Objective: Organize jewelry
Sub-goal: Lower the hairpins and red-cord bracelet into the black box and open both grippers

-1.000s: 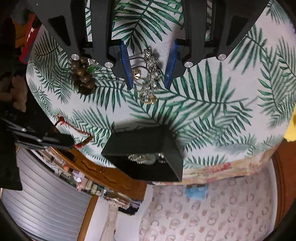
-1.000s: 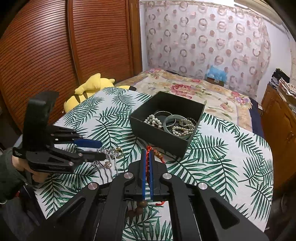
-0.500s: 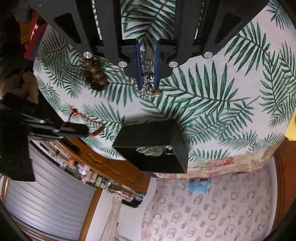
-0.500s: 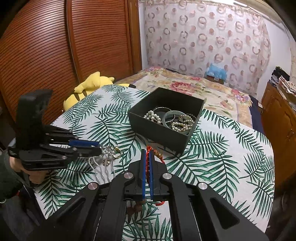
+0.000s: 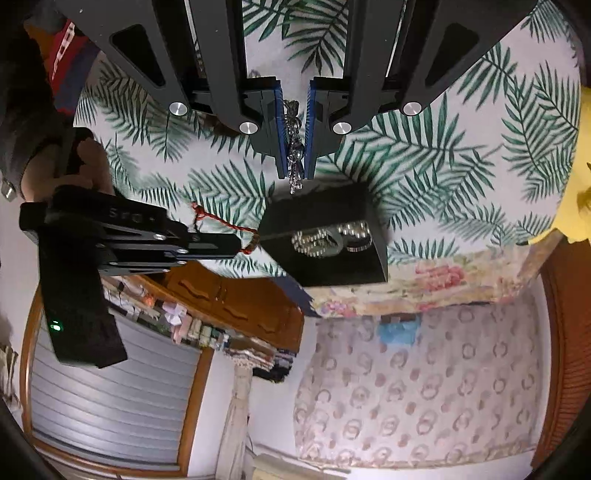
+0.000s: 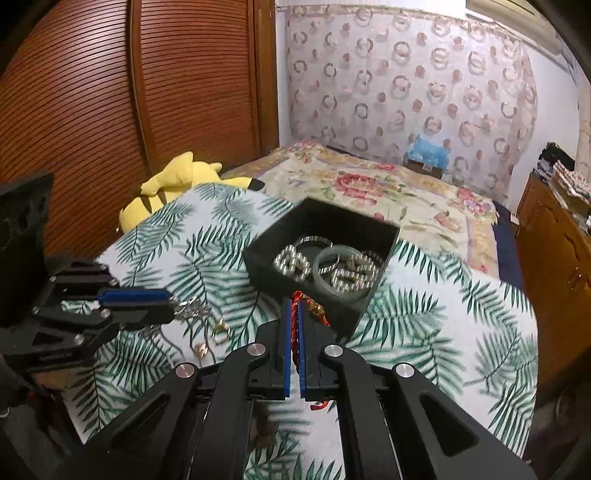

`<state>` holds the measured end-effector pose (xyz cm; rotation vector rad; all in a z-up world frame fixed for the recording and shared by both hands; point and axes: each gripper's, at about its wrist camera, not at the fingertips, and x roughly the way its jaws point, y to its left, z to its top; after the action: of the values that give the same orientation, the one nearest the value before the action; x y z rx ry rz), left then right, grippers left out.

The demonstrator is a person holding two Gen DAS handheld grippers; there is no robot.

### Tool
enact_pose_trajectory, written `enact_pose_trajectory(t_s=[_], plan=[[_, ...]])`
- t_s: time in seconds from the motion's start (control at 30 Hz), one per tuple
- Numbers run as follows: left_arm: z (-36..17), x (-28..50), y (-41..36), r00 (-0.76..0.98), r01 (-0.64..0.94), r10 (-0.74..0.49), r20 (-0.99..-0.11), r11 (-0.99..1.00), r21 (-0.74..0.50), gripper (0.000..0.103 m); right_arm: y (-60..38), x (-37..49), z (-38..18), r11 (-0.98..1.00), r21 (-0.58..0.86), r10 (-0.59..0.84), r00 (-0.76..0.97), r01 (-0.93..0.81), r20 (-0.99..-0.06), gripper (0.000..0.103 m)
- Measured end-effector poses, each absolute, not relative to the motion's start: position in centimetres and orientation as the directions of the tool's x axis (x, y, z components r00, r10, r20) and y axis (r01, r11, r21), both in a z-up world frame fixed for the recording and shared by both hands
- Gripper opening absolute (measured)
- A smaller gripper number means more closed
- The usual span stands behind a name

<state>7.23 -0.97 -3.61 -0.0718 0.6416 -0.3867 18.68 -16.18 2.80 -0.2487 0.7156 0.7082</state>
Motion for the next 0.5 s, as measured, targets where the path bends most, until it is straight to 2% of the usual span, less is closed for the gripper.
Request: enact_pose_trajectory(t_s=[0.43, 0.5], plan=[[-0.9, 10.2, 0.4, 0.799, 0.264, -0.287, -0.528, 0.957, -0.122, 0.008, -13.0, 26.4, 4.0, 0.769, 0.051, 0.503, 0.553, -0.638, -0.664, 0.005], [-0.6, 10.9, 0.7, 0.804, 0.250, -0.273, -0.528, 0.961, -0.116, 0.008, -13.0, 27.5, 3.4, 0.780, 0.078, 0.497, 0.540, -0.620, -0.680, 0.021]])
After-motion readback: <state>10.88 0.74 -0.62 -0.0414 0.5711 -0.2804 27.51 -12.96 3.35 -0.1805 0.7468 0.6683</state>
